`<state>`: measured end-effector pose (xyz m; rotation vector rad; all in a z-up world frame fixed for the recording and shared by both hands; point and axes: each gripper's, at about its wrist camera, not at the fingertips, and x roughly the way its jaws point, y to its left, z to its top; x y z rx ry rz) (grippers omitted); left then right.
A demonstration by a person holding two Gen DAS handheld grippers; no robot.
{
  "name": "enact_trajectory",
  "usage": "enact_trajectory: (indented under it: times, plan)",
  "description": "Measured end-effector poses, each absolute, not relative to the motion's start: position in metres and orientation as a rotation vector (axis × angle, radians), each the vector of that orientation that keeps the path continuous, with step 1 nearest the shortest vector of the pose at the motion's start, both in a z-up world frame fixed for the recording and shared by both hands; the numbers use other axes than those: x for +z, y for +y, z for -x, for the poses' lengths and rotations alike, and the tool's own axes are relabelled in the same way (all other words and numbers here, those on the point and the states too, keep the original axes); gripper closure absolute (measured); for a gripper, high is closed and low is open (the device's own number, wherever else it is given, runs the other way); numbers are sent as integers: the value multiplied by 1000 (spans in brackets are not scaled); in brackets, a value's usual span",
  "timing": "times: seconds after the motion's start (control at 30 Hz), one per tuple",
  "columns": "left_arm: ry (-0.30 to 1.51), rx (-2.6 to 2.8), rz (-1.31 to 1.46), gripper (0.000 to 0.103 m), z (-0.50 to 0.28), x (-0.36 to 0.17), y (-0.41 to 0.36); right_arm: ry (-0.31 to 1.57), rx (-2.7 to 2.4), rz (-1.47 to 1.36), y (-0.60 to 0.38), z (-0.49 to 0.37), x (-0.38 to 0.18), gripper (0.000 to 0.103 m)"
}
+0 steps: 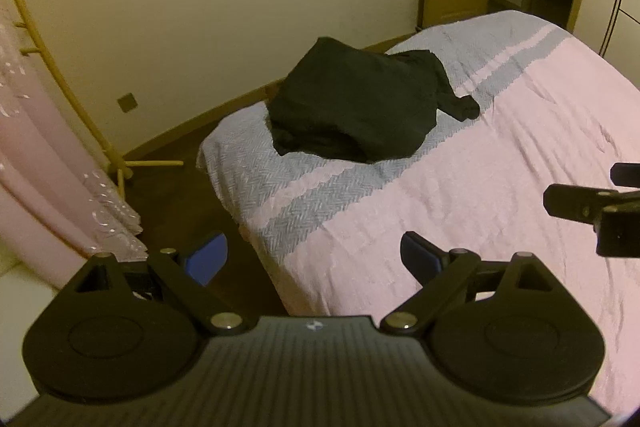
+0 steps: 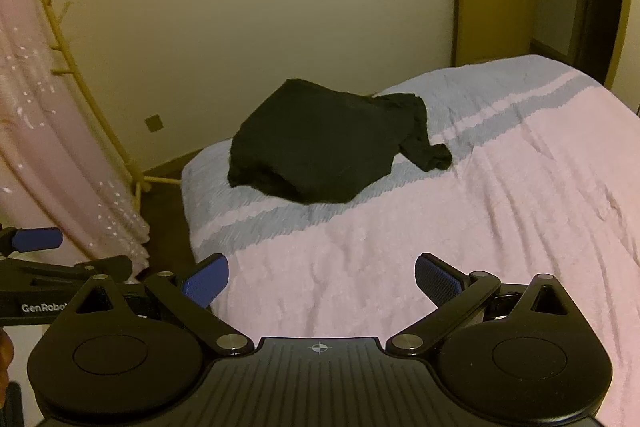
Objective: Fold clothes
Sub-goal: 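Move both grippers toward the crumpled dark green sweater on the bed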
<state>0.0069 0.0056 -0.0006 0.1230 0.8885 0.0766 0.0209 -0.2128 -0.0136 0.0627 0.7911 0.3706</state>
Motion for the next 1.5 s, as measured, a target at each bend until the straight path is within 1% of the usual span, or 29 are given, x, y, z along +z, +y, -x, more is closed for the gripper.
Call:
enact_trajectory:
  times: [0.1,0.17,0.27,0.3,0.37,0.5,0.63,0.87,1.03,1.5]
  plan:
    - [918,37,-107,12,-28,-2,23,797,357,-88,-209,-23,-12,1]
    - [938,11,-97,12,-43,-4,35,860,344,-104,-200,-40,-10,1]
    - [967,-29,-81,12,-64,-6,53,924,279,-50,-157,-75,-15,1]
    - [948,-32,-92,12,-77,-10,64,913,277,-56,-150,-78,-15,1]
    - [913,-31,-110,12,-78,-15,79,884,282,-72,-141,-88,-25,1]
    - [919,-31,-137,12,-95,-39,97,877,267,-66,-109,-104,-44,1]
    - [963,-44,-116,12,-119,-42,109,902,254,-58,-100,-115,-45,1]
    - [978,-77,-127,12,-138,-57,89,930,218,-50,-115,-135,-38,1]
    - [973,-71,-145,12,-160,-48,74,926,224,-64,-129,-156,-36,1]
    - [977,-27,-159,12,-195,-39,76,936,283,-65,-131,-186,-41,1]
